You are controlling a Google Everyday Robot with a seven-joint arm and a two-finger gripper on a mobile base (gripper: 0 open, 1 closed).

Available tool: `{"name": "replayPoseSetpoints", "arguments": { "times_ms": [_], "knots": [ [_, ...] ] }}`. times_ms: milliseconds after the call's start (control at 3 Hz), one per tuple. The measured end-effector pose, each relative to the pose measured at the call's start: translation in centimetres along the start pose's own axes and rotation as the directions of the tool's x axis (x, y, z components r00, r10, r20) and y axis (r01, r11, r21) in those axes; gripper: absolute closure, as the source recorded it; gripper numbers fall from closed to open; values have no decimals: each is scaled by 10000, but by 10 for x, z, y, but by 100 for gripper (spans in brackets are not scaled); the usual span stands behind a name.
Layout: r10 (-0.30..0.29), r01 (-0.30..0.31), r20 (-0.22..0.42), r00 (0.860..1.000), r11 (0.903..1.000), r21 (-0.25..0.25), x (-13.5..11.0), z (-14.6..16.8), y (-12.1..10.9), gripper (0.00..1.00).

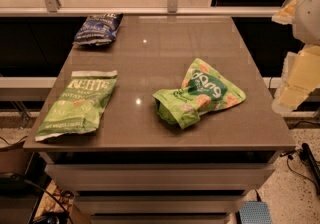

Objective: Move green rice chip bag near blue chip bag

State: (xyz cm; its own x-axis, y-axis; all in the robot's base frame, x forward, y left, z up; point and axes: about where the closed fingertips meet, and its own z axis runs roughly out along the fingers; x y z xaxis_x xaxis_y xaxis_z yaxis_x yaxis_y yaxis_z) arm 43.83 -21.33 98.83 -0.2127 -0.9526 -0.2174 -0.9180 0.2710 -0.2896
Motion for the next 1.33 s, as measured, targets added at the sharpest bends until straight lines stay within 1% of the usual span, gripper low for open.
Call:
{"name": "replayPoseSetpoints", "arguments": {
  "times_ms": [333,667,1000,1333],
  "knots": [
    [-44,44,20,10000,10000,46,-1,-2,-1,0],
    [-634,634,-27,9980,9979,157,-1,-11,-6,0],
    [-1872,1859,225,9821,9813,494,-5,-17,-6,0],
    [-3538,3501,310,9348,9327,863,-15,-13,-6,0]
  ]
}}
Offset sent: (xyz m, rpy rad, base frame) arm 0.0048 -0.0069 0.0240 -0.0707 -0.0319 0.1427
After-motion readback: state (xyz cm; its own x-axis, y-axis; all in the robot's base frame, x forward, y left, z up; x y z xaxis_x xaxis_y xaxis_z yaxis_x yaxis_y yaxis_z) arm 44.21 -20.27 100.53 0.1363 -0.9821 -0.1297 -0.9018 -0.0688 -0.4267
